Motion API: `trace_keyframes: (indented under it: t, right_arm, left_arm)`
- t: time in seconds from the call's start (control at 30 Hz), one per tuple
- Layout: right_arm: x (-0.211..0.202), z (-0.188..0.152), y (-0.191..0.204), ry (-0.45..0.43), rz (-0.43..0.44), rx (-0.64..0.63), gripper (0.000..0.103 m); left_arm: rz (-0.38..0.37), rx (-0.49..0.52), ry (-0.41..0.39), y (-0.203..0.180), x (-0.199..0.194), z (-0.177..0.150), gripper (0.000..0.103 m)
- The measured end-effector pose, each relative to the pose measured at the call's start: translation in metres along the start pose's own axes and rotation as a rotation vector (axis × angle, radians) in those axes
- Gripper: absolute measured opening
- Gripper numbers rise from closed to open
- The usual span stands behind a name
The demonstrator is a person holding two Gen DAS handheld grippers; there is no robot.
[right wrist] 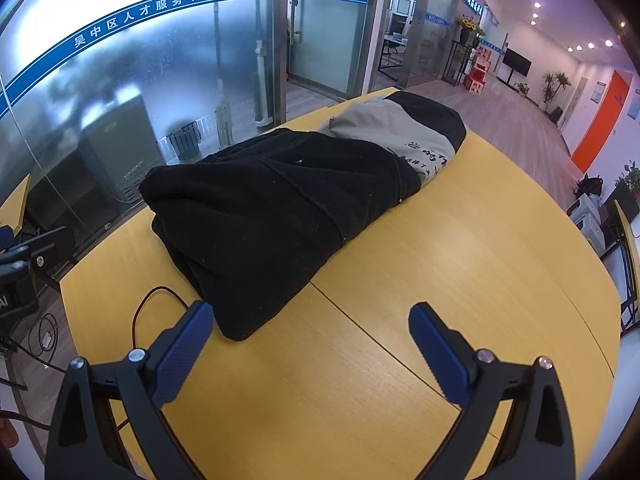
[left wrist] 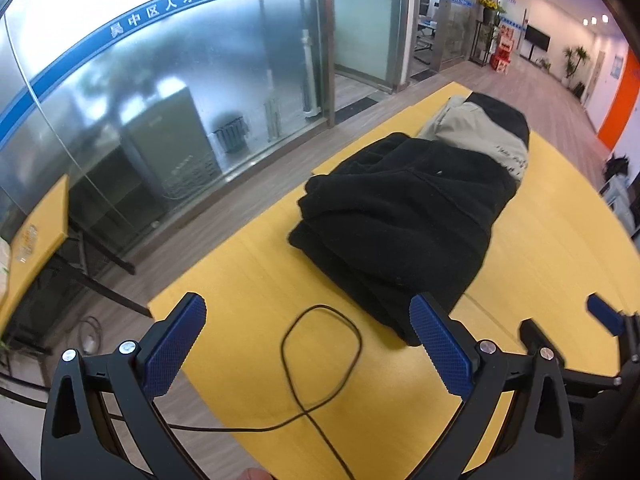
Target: Fold clothes
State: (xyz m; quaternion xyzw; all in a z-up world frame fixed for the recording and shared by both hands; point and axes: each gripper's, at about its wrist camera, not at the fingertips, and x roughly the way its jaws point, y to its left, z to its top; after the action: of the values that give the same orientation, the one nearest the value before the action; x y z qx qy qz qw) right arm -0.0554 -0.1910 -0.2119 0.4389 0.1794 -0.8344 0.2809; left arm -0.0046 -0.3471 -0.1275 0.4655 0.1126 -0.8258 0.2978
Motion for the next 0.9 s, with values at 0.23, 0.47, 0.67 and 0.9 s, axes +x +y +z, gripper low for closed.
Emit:
trace_keyframes:
  t: [0.23,0.47,0.67,0.9]
  right_arm:
    - [-0.002,0.000,0.000,0.005,0.001,-0.005,0.100]
    - [-0.007,-0.001,0.002,0.008,0.017,-0.021,0.100]
    - [-0.010,-0.004,0.003,0.029,0.034,-0.025,0.100]
    - [-0.021,0.001,0.010,0.015,0.044,-0.067,0.100]
  left_arm:
    - [-0.020,0.032,0.009,-0.011,-0.002,-0.004,0.103]
    - [-0.042,0.039,0.017,-0.018,-0.005,-0.010,0.103]
    - [-0.057,0.013,0.013,-0.018,-0.009,-0.013,0.103]
    - [-0.082,-0.009,0.026,-0.018,-0.015,-0.025,0.103]
